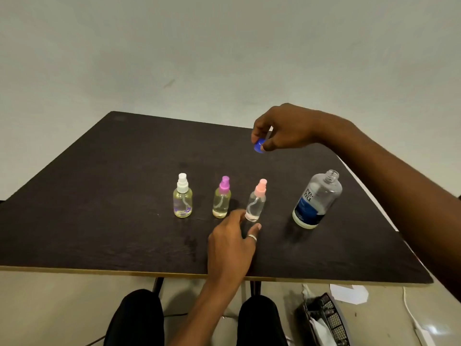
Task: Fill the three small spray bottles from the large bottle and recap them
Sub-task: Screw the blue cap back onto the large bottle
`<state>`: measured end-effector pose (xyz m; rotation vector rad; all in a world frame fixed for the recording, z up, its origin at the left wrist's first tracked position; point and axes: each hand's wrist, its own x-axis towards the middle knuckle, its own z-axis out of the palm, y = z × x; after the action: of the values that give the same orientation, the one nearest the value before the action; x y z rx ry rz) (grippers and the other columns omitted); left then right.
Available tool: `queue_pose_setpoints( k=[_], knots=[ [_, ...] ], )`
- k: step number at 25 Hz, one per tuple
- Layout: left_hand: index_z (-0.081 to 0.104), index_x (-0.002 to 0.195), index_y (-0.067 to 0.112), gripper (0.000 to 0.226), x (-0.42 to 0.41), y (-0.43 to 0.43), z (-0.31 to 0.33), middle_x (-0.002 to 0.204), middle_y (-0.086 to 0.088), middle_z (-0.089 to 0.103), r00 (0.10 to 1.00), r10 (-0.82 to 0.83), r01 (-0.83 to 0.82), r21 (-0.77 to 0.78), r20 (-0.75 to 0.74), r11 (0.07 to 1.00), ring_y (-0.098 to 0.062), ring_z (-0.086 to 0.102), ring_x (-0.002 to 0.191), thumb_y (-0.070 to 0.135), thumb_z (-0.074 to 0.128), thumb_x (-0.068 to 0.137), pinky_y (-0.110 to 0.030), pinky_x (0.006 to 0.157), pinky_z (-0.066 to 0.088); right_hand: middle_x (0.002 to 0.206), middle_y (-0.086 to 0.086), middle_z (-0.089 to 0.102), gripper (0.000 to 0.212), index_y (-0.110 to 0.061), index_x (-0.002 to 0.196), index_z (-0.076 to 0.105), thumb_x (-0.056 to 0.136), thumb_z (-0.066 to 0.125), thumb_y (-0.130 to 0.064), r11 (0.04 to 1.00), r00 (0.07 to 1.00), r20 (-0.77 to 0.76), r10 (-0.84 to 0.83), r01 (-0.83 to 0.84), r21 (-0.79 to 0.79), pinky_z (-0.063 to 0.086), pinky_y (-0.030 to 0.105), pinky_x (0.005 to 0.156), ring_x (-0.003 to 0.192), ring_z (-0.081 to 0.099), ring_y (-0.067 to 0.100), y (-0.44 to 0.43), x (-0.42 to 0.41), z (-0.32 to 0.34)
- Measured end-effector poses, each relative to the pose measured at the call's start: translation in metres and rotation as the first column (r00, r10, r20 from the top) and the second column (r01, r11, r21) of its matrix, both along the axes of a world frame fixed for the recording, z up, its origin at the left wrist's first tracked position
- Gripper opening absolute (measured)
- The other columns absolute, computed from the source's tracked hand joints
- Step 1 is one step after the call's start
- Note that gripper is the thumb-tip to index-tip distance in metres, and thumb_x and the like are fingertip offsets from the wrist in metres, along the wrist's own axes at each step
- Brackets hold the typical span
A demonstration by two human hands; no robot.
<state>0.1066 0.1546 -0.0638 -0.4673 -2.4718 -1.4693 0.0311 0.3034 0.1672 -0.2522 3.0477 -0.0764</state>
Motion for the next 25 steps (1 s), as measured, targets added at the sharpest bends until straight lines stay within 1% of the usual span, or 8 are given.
queue_pose_setpoints(
  k=[5, 7, 9, 11, 13, 16, 20, 25],
  knots=[
    [0.067, 0.120, 0.018, 0.040, 0.026, 0.026, 0.019, 0.109, 0.003, 0.073, 0.975, -0.099, 0.105, 0.018, -0.199, 0.994, -0.009, 0.070, 0.097, 0.036, 0.076, 0.085, -0.026, 0.082, 0.059, 0.100, -0.013, 0.068, 0.021, -0.028, 0.100, 0.068, 0.081, 0.066, -0.020, 0.996, 0.993, -0.077, -0.088, 0.085, -0.042, 0.050, 0.029, 0.082, 0.090, 0.064, 0.007, 0.045, 0.056, 0.016],
    [0.062, 0.128, 0.017, 0.049, 0.028, 0.047, 0.037, 0.120, 0.002, 0.069, 0.958, -0.196, 0.206, 0.030, -0.208, 0.978, -0.006, 0.064, 0.109, 0.036, 0.076, 0.085, -0.009, 0.090, 0.048, 0.100, -0.014, 0.068, 0.022, -0.028, 0.101, 0.069, 0.081, 0.065, -0.017, 0.993, 0.989, -0.095, -0.111, 0.107, -0.050, 0.048, 0.024, 0.078, 0.091, 0.065, 0.006, 0.062, 0.076, 0.020],
    [0.050, 0.140, 0.018, 0.066, 0.026, 0.070, 0.056, 0.138, 0.002, 0.058, 0.945, -0.308, 0.314, 0.043, -0.110, 0.949, -0.003, 0.052, 0.123, 0.040, 0.077, 0.084, 0.005, 0.091, 0.030, 0.101, -0.013, 0.068, 0.023, -0.027, 0.101, 0.069, 0.081, 0.065, -0.015, 0.992, 0.986, -0.111, -0.124, 0.118, -0.054, 0.045, 0.018, 0.072, 0.090, 0.066, 0.007, 0.074, 0.090, 0.022],
    [0.033, 0.150, 0.021, 0.087, 0.019, 0.093, 0.070, 0.153, 0.003, 0.042, 0.925, -0.380, 0.379, 0.041, 0.023, 0.924, -0.009, 0.041, 0.137, 0.047, 0.078, 0.080, -0.004, 0.099, 0.024, 0.102, -0.010, 0.068, 0.024, -0.024, 0.102, 0.070, 0.081, 0.065, -0.013, 0.991, 0.986, -0.112, -0.126, 0.121, -0.049, 0.043, 0.015, 0.070, 0.091, 0.065, 0.009, 0.082, 0.099, 0.018],
    [0.023, 0.154, 0.021, 0.102, 0.008, 0.115, 0.075, 0.158, 0.001, 0.032, 0.908, -0.401, 0.399, 0.036, 0.121, 0.916, -0.016, 0.035, 0.143, 0.049, 0.082, 0.075, -0.020, 0.108, 0.030, 0.103, -0.007, 0.069, 0.026, -0.021, 0.104, 0.071, 0.081, 0.066, -0.011, 0.991, 0.986, -0.104, -0.129, 0.124, -0.051, 0.043, 0.016, 0.071, 0.092, 0.065, 0.011, 0.087, 0.104, 0.012],
    [0.025, 0.151, 0.021, 0.103, -0.005, 0.138, 0.071, 0.153, -0.002, 0.039, 0.903, -0.400, 0.406, -0.006, 0.157, 0.914, -0.020, 0.042, 0.138, 0.048, 0.085, 0.071, -0.033, 0.111, 0.037, 0.103, -0.005, 0.070, 0.027, -0.020, 0.105, 0.071, 0.081, 0.066, -0.009, 0.989, 0.986, -0.090, -0.140, 0.136, -0.053, 0.046, 0.020, 0.078, 0.093, 0.064, 0.011, 0.093, 0.105, 0.000],
    [0.038, 0.134, 0.026, 0.078, -0.014, 0.143, 0.060, 0.129, 0.004, 0.056, 0.922, -0.379, 0.380, 0.001, 0.082, 0.925, -0.012, 0.056, 0.114, 0.041, 0.085, 0.073, -0.028, 0.096, 0.049, 0.105, -0.004, 0.070, 0.027, -0.019, 0.106, 0.071, 0.082, 0.066, -0.008, 0.988, 0.987, -0.074, -0.145, 0.140, -0.066, 0.045, 0.018, 0.077, 0.091, 0.063, 0.010, 0.096, 0.102, -0.014],
    [0.037, 0.145, 0.022, 0.085, -0.011, 0.127, 0.055, 0.142, -0.001, 0.054, 0.959, -0.281, 0.278, 0.058, 0.037, 0.959, -0.018, 0.052, 0.129, 0.038, 0.084, 0.076, -0.027, 0.101, 0.043, 0.105, -0.006, 0.069, 0.027, -0.019, 0.107, 0.072, 0.084, 0.065, -0.007, 0.992, 0.992, -0.069, -0.101, 0.095, -0.086, 0.042, 0.012, 0.073, 0.089, 0.062, 0.008, 0.090, 0.096, -0.018]
  ],
)
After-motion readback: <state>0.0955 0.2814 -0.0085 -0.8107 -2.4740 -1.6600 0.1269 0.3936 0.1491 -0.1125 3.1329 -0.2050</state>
